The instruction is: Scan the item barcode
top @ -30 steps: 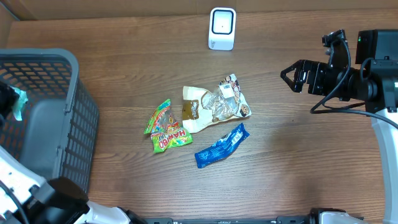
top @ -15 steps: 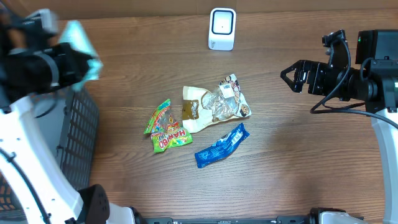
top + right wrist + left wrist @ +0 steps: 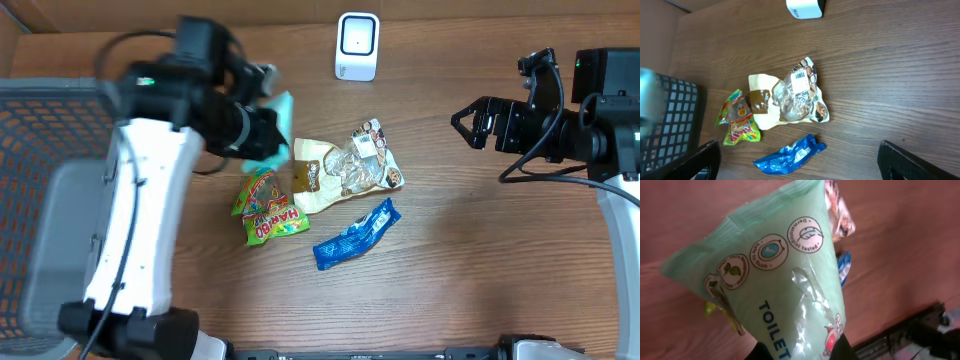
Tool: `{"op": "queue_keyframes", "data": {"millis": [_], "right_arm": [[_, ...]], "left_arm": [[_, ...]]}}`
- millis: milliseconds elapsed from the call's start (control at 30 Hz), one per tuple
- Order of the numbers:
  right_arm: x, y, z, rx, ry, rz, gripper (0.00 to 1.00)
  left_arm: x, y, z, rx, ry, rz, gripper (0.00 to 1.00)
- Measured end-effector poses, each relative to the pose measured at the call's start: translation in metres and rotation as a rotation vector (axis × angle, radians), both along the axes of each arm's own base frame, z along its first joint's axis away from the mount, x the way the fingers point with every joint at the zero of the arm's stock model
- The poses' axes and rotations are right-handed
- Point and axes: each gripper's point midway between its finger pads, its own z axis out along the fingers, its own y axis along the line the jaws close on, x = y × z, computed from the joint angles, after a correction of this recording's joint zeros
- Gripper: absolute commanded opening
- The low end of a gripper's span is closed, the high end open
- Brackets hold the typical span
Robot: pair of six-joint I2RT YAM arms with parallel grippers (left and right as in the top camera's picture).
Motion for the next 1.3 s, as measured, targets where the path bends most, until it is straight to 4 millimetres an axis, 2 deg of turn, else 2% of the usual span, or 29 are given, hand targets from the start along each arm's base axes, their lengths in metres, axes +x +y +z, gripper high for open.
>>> {"op": "queue_keyframes", "data": {"millis": [100,200,233,267,333,400,467,500,533,567,667,800,867,900,933,1033,1067,1167,1233,1300], "right_arm": [[-0.002,0.000,-0.002,0.001,0.012,0.000,1.00],[-0.003,0.000,-0.002,0.000,0.019,-0.001,1.00],[-0.003,0.000,-0.002,0.000,0.019,0.000,1.00],[-0.003,0.000,-0.002,0.001,0.019,-0.001,1.00],[-0.003,0.000,-0.002,0.000,0.019,-0.001,1.00],[-0.003,0.000,-0.002,0.000,0.018,-0.001,1.00],[-0.003,0.000,-0.003,0.000,0.019,0.000,1.00],[-0.003,0.000,-0.003,0.000,0.020,0.000,1.00],[-0.003,0.000,-0.003,0.000,0.020,0.000,1.00],[-0.003,0.000,-0.003,0.000,0.020,0.000,1.00],[-0.003,0.000,-0.003,0.000,0.022,0.000,1.00],[-0.007,0.000,-0.006,0.001,0.043,0.000,1.00],[-0.009,0.000,-0.006,0.001,0.051,0.000,1.00],[-0.010,0.000,-0.007,0.002,0.059,-0.001,1.00],[-0.011,0.000,-0.008,0.002,0.062,-0.001,1.00],[-0.013,0.001,-0.008,0.016,0.083,-0.019,0.99],[-0.013,0.001,-0.009,0.020,0.089,-0.025,0.94],[-0.014,0.008,-0.009,0.041,0.114,-0.038,0.86],[-0.016,0.016,-0.013,0.055,0.143,-0.044,0.86],[-0.020,0.023,-0.023,0.054,0.191,-0.057,0.86]], "left_arm": [[-0.009,-0.023,-0.049,0.023,0.068,-0.052,0.04],[-0.022,-0.033,-0.085,0.057,0.124,-0.075,0.04],[-0.030,-0.037,-0.106,0.083,0.150,-0.082,0.04],[-0.034,-0.040,-0.116,0.094,0.162,-0.089,0.04],[-0.044,-0.044,-0.150,0.117,0.182,-0.084,0.06],[-0.046,-0.045,-0.165,0.119,0.180,-0.073,0.15],[-0.046,-0.045,-0.180,0.116,0.170,-0.055,0.32],[-0.046,-0.044,-0.184,0.117,0.171,-0.048,0.46],[-0.046,-0.044,-0.190,0.115,0.166,-0.040,0.53],[-0.045,-0.044,-0.193,0.110,0.159,-0.034,0.56],[-0.038,-0.047,-0.197,0.095,0.126,-0.025,0.52],[-0.030,-0.043,-0.194,0.123,0.097,-0.002,0.52],[-0.024,-0.041,-0.177,0.139,0.091,0.015,0.53],[-0.009,-0.041,-0.148,0.142,0.047,0.031,0.54],[0.000,-0.039,-0.130,0.141,0.011,0.044,0.57],[0.025,-0.024,-0.060,0.161,-0.103,0.109,0.61],[0.036,-0.017,-0.028,0.155,-0.170,0.140,0.61],[0.048,0.003,0.044,0.136,-0.331,0.218,0.66],[0.049,0.018,0.074,0.132,-0.398,0.273,0.68],[0.050,0.032,0.092,0.135,-0.440,0.331,0.69]]}}
